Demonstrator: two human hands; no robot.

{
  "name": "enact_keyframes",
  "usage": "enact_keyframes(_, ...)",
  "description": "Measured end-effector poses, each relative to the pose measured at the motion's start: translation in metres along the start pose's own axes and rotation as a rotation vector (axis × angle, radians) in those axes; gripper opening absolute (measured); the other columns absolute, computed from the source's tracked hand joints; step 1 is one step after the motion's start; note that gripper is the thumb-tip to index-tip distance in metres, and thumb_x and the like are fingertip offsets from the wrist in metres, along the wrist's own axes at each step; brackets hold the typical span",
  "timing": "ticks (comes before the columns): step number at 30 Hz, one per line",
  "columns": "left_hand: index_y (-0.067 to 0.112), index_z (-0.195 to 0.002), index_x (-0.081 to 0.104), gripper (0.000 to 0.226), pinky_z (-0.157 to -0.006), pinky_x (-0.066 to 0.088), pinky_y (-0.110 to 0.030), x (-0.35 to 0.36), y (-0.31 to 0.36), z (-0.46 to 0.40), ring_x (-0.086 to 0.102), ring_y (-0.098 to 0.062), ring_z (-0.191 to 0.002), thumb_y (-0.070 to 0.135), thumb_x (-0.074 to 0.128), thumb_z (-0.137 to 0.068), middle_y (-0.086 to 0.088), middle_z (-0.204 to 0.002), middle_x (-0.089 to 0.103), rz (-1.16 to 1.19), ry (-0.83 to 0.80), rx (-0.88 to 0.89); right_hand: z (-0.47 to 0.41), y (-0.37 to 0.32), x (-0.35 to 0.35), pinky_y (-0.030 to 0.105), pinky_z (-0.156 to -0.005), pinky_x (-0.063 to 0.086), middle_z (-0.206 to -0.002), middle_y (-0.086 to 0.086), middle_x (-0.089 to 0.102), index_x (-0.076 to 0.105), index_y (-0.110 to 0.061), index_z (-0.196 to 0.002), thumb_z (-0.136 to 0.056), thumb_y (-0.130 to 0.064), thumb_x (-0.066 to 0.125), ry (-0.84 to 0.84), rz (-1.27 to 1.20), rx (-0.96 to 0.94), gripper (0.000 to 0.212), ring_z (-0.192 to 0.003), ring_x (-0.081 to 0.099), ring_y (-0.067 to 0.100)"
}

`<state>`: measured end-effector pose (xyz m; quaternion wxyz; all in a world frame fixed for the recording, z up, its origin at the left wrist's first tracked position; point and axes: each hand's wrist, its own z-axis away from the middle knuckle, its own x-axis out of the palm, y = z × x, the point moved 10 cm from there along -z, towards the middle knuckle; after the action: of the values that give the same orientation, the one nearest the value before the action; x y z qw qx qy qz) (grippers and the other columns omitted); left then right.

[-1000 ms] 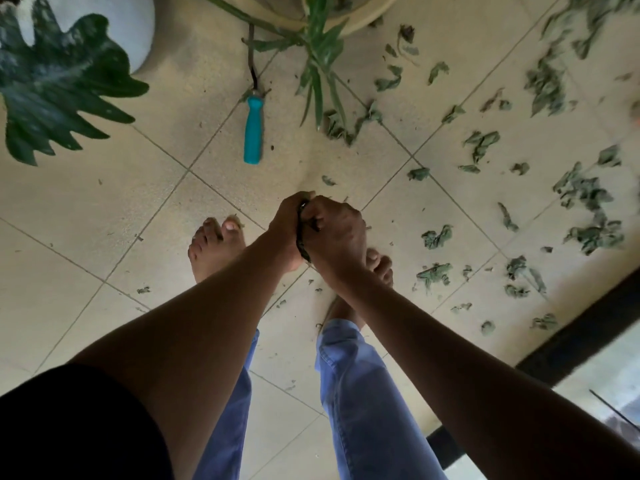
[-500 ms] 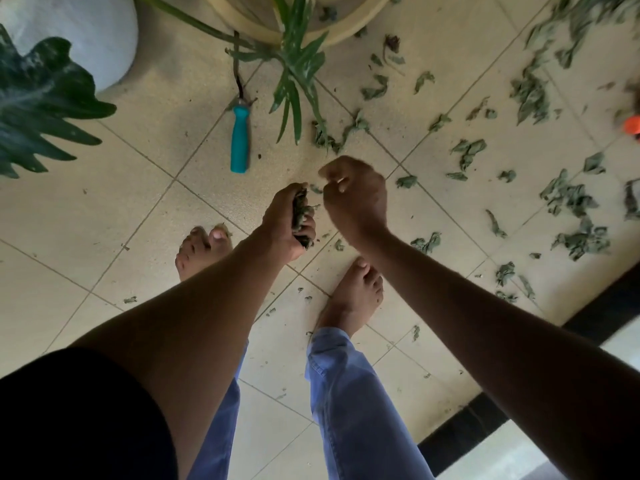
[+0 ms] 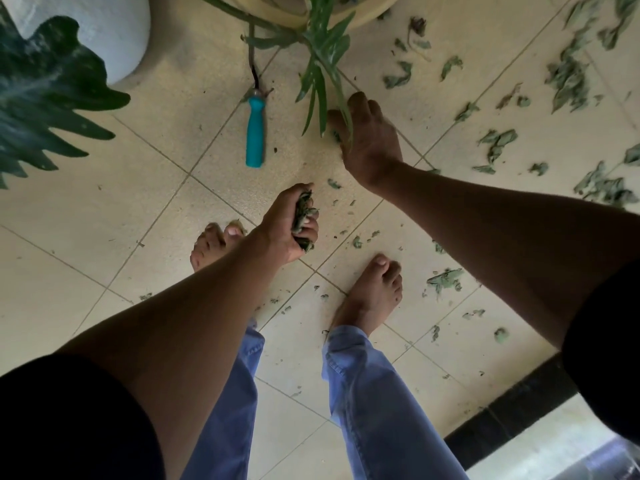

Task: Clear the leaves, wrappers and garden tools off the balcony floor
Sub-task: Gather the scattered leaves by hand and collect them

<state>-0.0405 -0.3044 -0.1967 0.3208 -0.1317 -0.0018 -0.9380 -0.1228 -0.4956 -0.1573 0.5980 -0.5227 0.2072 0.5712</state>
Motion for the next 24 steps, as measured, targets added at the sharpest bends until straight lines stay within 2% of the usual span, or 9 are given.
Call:
enact_keyframes(3,0.024,-0.066,0.047,0.037,-0.031,0.022,-0.014,-0.005,-0.006,0.0,0.033,-0.003,-0.033,0.036,0.064,-0.096,0.008,-0.047,0.043,-0.019,0.008,-0.014,0.001,0.003,0.018,0.046,-0.087,0.056,-0.121,0.016,0.058,0.049,-0.007,-0.133,-0.106,-0.017,0.046,-0.114,0.012,0.057,0.029,-0.102,0.062,0.035)
enact_keyframes(6,0.024,-0.066,0.046,0.037,-0.031,0.021,-0.014,-0.006,-0.011,0.004,0.033,-0.003,-0.033,0.037,0.064,-0.096,0.008,-0.048,0.042,-0.049,-0.004,-0.021,0.009,0.011,0.018,0.04,-0.086,0.058,-0.113,0.015,0.067,0.062,-0.002,-0.12,-0.095,0.001,0.057,-0.093,-0.078,0.162,0.025,-0.102,0.066,0.032)
enact_keyframes(9,0.024,-0.065,0.047,0.037,-0.032,0.021,-0.014,-0.006,-0.015,0.01,0.034,-0.003,-0.034,0.037,0.064,-0.095,0.008,-0.048,0.042,-0.042,-0.015,-0.021,0.027,0.014,0.016,0.032,-0.088,0.057,-0.102,0.005,0.073,0.077,-0.008,-0.097,-0.083,0.008,0.063,-0.092,-0.261,0.272,0.026,-0.094,0.068,0.017)
enact_keyframes(12,0.023,-0.065,0.049,0.036,-0.031,0.022,-0.015,-0.011,-0.018,0.017,0.034,-0.004,-0.035,0.037,0.064,-0.095,0.008,-0.049,0.043,-0.026,0.018,-0.028,0.057,0.01,0.008,0.02,-0.072,0.058,-0.082,-0.007,0.074,0.079,-0.015,-0.083,-0.076,-0.001,0.078,-0.073,-0.631,0.45,0.017,-0.075,0.069,0.003)
enact_keyframes(14,0.022,-0.066,0.05,0.036,-0.031,0.024,-0.016,-0.016,-0.019,0.02,0.035,-0.004,-0.035,0.037,0.062,-0.096,0.007,-0.05,0.044,-0.016,0.05,-0.022,0.083,-0.001,0.002,0.025,-0.072,0.061,-0.081,0.0,0.077,0.079,-0.011,-0.086,-0.073,-0.002,0.085,-0.069,-0.919,0.552,0.017,-0.078,0.074,0.012)
enact_keyframes(18,0.02,-0.068,0.052,0.036,-0.03,0.026,-0.016,-0.015,-0.022,0.025,0.038,-0.004,-0.035,0.038,0.052,-0.099,0.007,-0.049,0.045,0.005,0.052,-0.009,0.126,-0.038,-0.004,0.039,-0.082,0.064,-0.091,0.02,0.076,0.075,-0.002,-0.091,-0.076,0.008,0.081,-0.109,-1.347,0.606,0.018,-0.082,0.074,0.027)
enact_keyframes(20,0.021,-0.067,0.059,0.04,-0.035,0.028,-0.015,-0.011,-0.022,0.026,0.04,-0.004,-0.039,0.038,0.047,-0.1,0.008,-0.05,0.046,0.02,0.044,0.028,0.141,-0.047,0.002,0.038,-0.08,0.064,-0.092,0.017,0.076,0.076,-0.005,-0.089,-0.075,0.009,0.08,-0.074,-1.313,0.628,0.02,-0.082,0.074,0.022)
enact_keyframes(22,0.021,-0.059,0.065,0.048,-0.05,0.031,-0.018,-0.009,-0.019,0.025,0.046,-0.008,-0.051,0.038,0.046,-0.1,0.006,-0.056,0.052,0.019,0.052,0.065,0.153,-0.049,0.009,0.032,-0.075,0.063,-0.089,0.007,0.077,0.078,-0.009,-0.088,-0.075,0.007,0.081,-0.012,-1.175,0.659,0.02,-0.081,0.075,0.012)
enact_keyframes(24,0.021,-0.055,0.064,0.048,-0.058,0.039,-0.023,-0.007,-0.022,0.021,0.056,-0.013,-0.061,0.032,0.046,-0.098,0.003,-0.06,0.059,0.03,0.031,0.061,0.16,-0.052,0.009,0.031,-0.082,0.061,-0.087,-0.004,0.078,0.08,-0.014,-0.088,-0.076,0.001,0.082,0.062,-0.976,0.637,0.019,-0.082,0.073,0.007)
